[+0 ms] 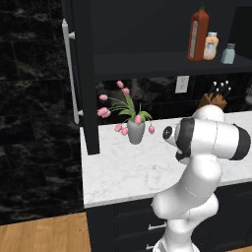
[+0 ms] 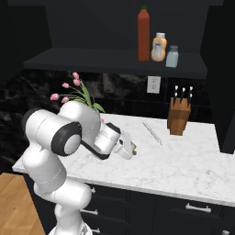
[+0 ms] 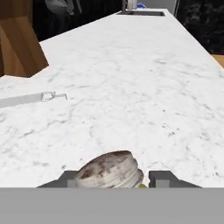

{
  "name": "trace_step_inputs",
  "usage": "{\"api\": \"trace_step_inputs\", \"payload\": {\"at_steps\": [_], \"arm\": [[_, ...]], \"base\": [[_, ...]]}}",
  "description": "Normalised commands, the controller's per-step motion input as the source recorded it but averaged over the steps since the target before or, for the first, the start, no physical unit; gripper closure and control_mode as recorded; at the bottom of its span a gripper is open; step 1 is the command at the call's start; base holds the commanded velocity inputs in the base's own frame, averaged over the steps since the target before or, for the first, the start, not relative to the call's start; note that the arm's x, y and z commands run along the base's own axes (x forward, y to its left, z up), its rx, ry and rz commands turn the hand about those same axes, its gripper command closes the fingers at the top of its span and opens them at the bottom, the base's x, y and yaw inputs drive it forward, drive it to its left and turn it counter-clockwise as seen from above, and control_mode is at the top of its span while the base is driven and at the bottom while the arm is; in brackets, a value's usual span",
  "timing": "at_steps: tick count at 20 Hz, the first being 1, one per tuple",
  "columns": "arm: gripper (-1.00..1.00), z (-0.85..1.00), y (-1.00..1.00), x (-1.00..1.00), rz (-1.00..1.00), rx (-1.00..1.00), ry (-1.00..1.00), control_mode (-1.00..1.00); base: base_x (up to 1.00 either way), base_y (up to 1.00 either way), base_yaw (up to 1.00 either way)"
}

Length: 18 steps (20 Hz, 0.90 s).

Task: Put the shaker and condiment bottle from the counter next to their counterparts in the cabinet.

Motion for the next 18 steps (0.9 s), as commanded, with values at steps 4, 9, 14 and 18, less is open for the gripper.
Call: {"api": "trace_step_inputs", "payload": {"at_steps": [4, 9, 14, 18], "arm": [[1.00, 0.75, -0.04, 0.42, 0.00, 0.00, -0.09, -1.00], [1.00, 0.64, -0.05, 0.45, 0.07, -0.02, -0.17, -1.00], [1.00, 0.53, -0.01, 0.12, 0.05, -0.06, -0.11, -1.00], [1.00, 0.66, -0.08, -0.31, 0.00, -0.08, -0.15, -1.00]], "base": [[0.00, 0.00, 0.00], [0.00, 0.00, 0.00], [0.00, 0.00, 0.00], [0.00, 0.00, 0.00]]}}
